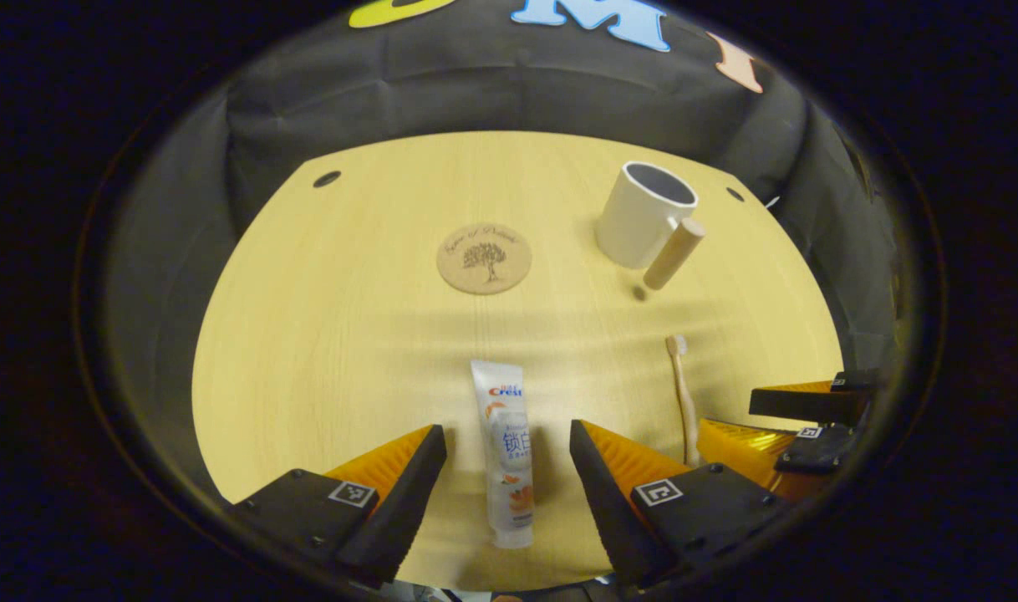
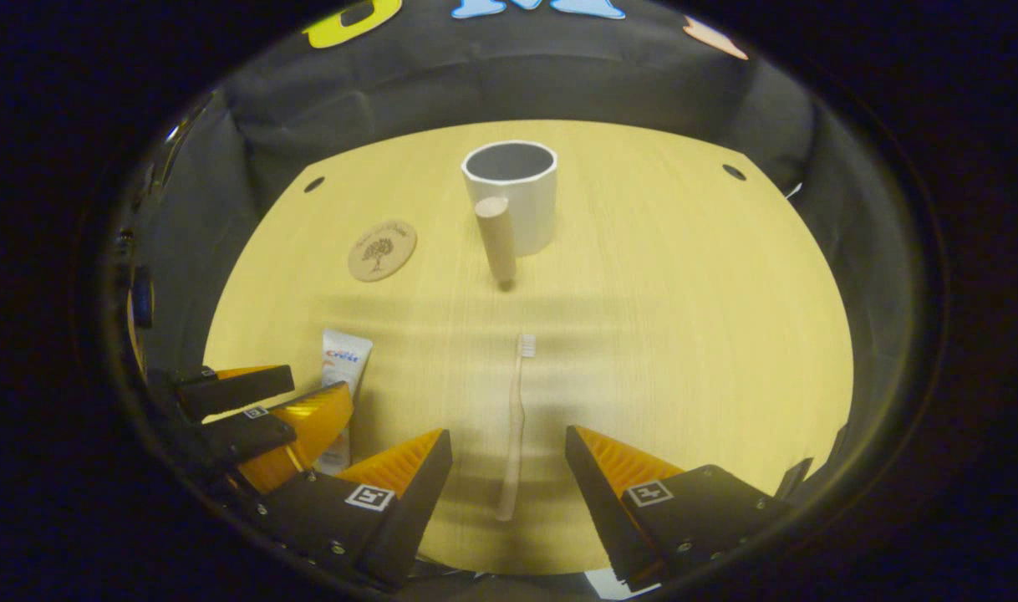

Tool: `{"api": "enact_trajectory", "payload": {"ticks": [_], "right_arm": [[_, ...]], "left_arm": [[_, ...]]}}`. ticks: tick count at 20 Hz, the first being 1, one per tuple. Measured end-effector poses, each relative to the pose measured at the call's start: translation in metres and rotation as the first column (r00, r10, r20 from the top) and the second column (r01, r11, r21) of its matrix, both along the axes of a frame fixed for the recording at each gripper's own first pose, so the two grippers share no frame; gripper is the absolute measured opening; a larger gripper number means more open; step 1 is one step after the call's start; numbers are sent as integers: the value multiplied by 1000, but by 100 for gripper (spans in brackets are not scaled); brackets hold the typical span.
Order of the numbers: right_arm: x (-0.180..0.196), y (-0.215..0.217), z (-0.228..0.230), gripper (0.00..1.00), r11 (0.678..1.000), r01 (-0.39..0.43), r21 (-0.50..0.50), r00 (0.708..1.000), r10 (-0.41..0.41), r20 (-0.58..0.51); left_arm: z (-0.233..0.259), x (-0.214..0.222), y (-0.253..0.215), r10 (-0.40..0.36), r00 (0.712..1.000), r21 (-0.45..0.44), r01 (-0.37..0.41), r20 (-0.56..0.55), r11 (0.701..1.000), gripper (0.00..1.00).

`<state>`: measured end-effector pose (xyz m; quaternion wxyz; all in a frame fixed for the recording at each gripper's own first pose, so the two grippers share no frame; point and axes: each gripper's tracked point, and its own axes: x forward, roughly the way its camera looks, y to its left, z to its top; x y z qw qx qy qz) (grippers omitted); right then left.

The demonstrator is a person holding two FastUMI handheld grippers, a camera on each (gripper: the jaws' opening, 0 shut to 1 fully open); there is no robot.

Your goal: Put the toothbrush and toothpaste on the desktop into the cup, then pick up the cup and place it on the coaster on the desktop.

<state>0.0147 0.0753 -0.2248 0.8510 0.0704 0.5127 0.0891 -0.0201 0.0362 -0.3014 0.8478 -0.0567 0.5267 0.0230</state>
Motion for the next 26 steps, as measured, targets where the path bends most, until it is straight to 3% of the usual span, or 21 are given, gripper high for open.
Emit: {"api": "enact_trajectory", "payload": {"ticks": [3,5,12,13,15,17,18,19,21,23,25,26], "right_arm": [[-3,4,-14,85,1000,-12,1,996,12,-85],[-3,4,-22,85,1000,-24,-10,993,22,-119],[2,6,-40,85,998,-53,-35,980,45,-196],[2,7,-42,77,998,-58,-35,977,50,-209],[4,3,-44,77,996,-59,-64,975,44,-219],[6,0,-46,60,995,-50,-82,974,30,-223],[6,-4,-47,58,994,-46,-100,974,23,-223],[6,-6,-47,47,994,-40,-106,974,15,-226],[5,-10,-48,41,990,-52,-133,973,21,-230],[3,-9,-48,19,989,-48,-137,970,14,-241],[2,-8,-48,19,988,-67,-139,970,32,-240],[0,-8,-52,14,989,-67,-132,971,34,-237]], "left_arm": [[-14,-11,0,2,994,-25,-5,-106,1000,94],[-19,-19,0,1,988,-41,-7,-156,999,97],[-37,-11,0,-30,973,-23,25,-229,999,94],[-39,-10,1,-35,971,-15,32,-236,999,94],[-37,-8,0,-49,967,-3,50,-248,999,93],[-39,-7,3,-46,964,17,52,-261,998,91],[-39,-7,4,-40,963,26,49,-268,998,82],[-40,-8,5,-36,962,23,44,-272,999,79],[-40,-9,3,-22,959,22,29,-281,999,71],[-40,-10,0,-9,958,21,16,-285,1000,60],[-41,-12,-1,11,956,20,-5,-292,1000,50],[-40,-14,-1,9,955,18,-4,-298,1000,45]]}}
